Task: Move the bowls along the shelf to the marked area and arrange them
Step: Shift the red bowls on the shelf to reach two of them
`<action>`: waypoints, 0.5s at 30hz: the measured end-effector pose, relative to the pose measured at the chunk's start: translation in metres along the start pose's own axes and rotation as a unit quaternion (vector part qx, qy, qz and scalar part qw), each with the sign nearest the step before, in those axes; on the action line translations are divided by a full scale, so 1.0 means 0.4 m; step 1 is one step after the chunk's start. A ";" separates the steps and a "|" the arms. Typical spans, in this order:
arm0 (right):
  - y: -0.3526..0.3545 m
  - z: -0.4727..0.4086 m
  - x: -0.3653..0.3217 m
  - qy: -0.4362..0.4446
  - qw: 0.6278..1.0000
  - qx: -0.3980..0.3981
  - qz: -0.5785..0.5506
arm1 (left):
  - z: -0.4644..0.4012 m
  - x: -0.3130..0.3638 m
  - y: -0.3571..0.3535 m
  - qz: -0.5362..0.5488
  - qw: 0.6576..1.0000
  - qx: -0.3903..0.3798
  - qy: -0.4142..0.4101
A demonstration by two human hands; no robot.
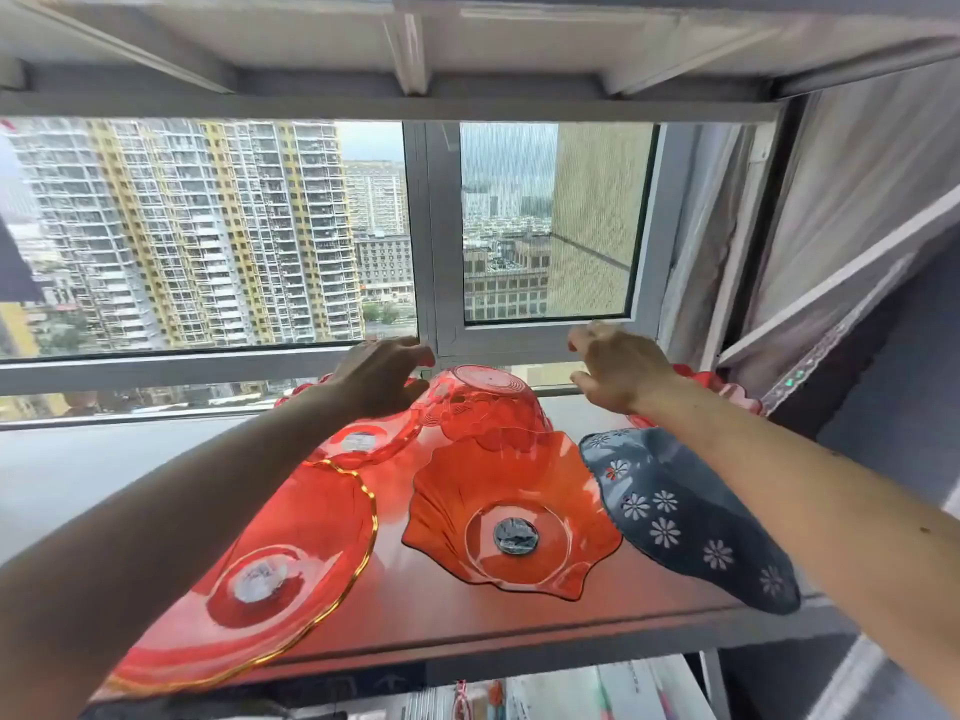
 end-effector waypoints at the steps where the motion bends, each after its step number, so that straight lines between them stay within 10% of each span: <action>1: -0.016 -0.014 -0.002 0.000 1.000 -0.012 0.009 | -0.011 -0.007 -0.011 0.001 1.000 -0.003 -0.006; 15: -0.271 -0.140 -0.010 0.132 0.963 -0.225 0.073 | -0.083 0.000 -0.189 0.001 0.976 -0.201 -0.079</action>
Point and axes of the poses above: each hand's wrist, its own z-axis away from the middle knuckle, its own y-axis out of the back of the hand, x = y × z, the point moved 9 cm from there along -z, towards the middle knuckle, and after that the axes turned 1 degree about -x, right-handed, at the moved point
